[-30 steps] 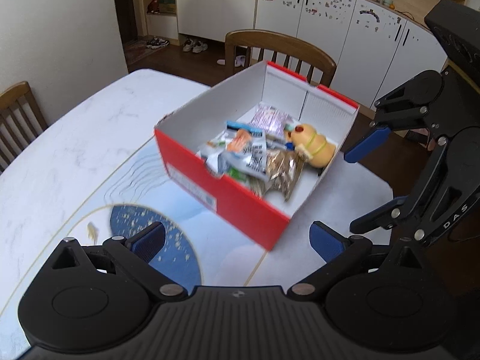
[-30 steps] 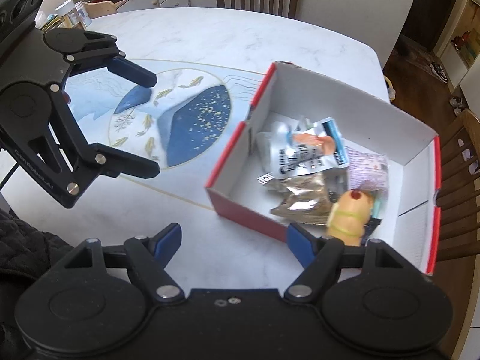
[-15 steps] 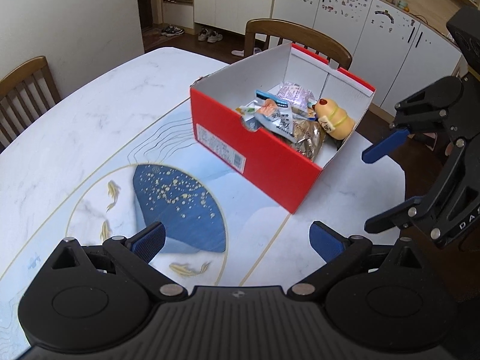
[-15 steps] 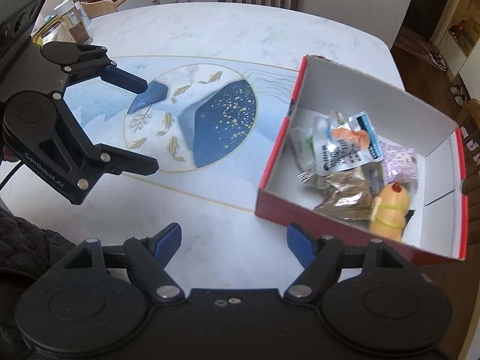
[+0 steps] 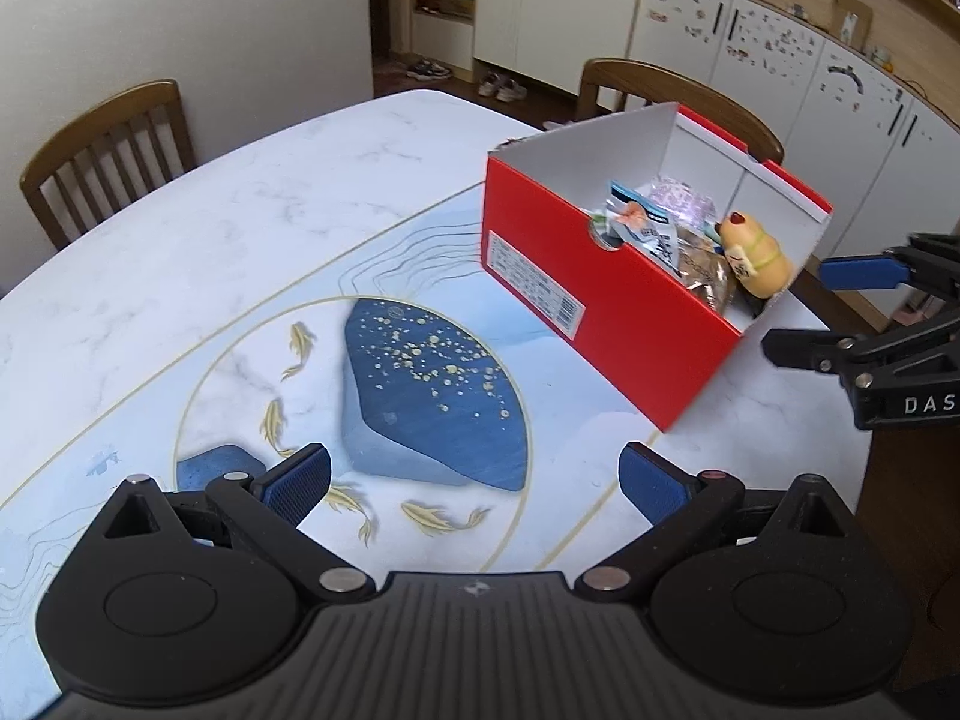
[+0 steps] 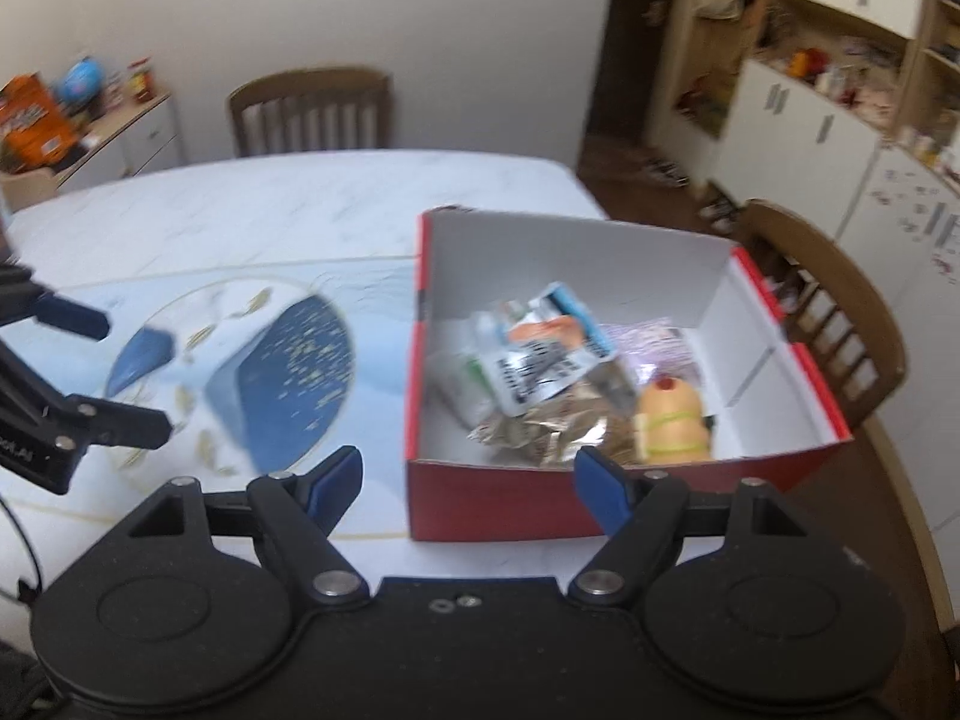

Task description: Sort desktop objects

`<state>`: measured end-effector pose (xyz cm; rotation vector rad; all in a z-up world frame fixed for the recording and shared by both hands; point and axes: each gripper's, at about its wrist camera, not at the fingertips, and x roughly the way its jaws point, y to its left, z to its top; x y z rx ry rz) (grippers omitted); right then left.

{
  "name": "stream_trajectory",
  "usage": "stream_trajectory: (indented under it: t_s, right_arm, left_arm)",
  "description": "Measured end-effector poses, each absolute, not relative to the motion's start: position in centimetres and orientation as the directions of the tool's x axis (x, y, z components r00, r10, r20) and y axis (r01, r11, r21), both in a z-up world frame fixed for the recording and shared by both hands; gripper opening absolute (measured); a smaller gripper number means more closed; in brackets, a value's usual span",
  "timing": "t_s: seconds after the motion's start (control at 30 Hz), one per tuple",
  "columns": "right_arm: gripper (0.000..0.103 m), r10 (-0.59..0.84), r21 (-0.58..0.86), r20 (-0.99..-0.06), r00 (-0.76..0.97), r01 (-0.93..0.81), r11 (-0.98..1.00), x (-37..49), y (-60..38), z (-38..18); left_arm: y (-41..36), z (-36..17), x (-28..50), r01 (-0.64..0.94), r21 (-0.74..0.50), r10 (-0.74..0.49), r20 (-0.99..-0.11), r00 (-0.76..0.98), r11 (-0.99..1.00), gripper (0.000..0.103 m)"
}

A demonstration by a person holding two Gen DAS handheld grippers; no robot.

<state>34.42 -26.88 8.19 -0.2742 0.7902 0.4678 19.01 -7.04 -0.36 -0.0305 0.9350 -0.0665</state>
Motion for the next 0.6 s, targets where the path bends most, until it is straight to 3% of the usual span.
stream_trajectory:
  t_s: [0.37,0.6]
  right_arm:
    - [0.078,0.237,-0.017,-0.655,0.718,-0.328,0.945,33.4,-29.2,8.0]
    - [0.078,0.233,-0.002,-0.647,0.726,-0.307,0.952,31.3,-28.9,7.7]
  left_arm:
    - [-8.0,0.3,18.1,0.045,-0.036,-0.057,-0.763,0.644,0.998,0.103]
    - [-8.3,0.4,17.4,0.061,-0.029,-0.063,-0.751,0.657,0.998,0.103]
